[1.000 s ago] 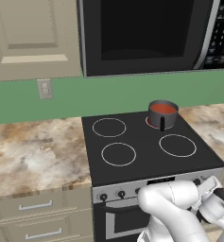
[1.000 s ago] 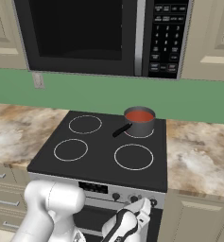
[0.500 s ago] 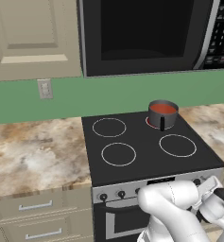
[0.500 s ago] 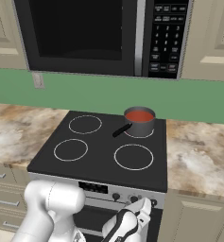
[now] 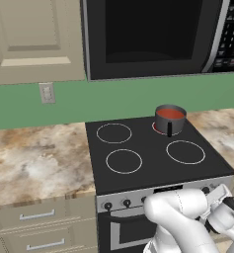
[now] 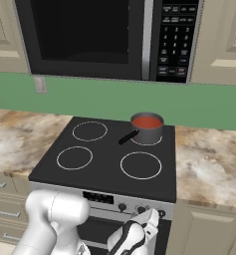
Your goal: Wait until the marinara sauce is simmered to a deep red color and then turn off the stove.
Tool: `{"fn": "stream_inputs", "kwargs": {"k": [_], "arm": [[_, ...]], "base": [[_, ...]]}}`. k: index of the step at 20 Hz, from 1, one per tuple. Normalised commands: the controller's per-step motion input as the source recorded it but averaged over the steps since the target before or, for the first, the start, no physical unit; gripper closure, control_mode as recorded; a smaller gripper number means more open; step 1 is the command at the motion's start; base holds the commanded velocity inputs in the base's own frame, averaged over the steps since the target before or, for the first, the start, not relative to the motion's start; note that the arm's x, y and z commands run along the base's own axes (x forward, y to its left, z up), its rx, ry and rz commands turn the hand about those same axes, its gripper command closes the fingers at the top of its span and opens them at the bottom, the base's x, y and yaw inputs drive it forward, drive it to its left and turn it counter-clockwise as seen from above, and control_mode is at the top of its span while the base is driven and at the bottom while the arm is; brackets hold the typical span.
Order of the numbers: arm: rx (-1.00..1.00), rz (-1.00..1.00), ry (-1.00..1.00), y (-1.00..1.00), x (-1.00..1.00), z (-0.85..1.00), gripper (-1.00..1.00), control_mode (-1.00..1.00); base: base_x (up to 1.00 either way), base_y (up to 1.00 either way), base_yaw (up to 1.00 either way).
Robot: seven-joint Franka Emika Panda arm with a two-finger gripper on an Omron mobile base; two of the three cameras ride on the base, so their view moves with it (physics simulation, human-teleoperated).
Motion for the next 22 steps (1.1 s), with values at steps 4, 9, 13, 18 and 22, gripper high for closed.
{"fn": "stream_inputs", "kwargs": {"k": [4,9,13,18,22], "arm": [[0.00,0.00,0.00,-0.03,0.00,-0.03,-1.00,-1.00],[0.00,0.00,0.00,0.00,0.00,-0.01,-1.00,-1.00],[0.00,0.00,0.00,0.00,0.03,0.00,-1.00,-1.00],[0.00,0.00,0.00,0.00,0.00,0.00,-1.00,-1.00],[0.00,0.00,0.00,0.00,0.00,0.00,-1.00,-1.00]], "base": [[0.00,0.00,0.00],[0.00,0.00,0.00],[0.00,0.00,0.00],[0.00,0.00,0.00],[0.00,0.00,0.00]]}}
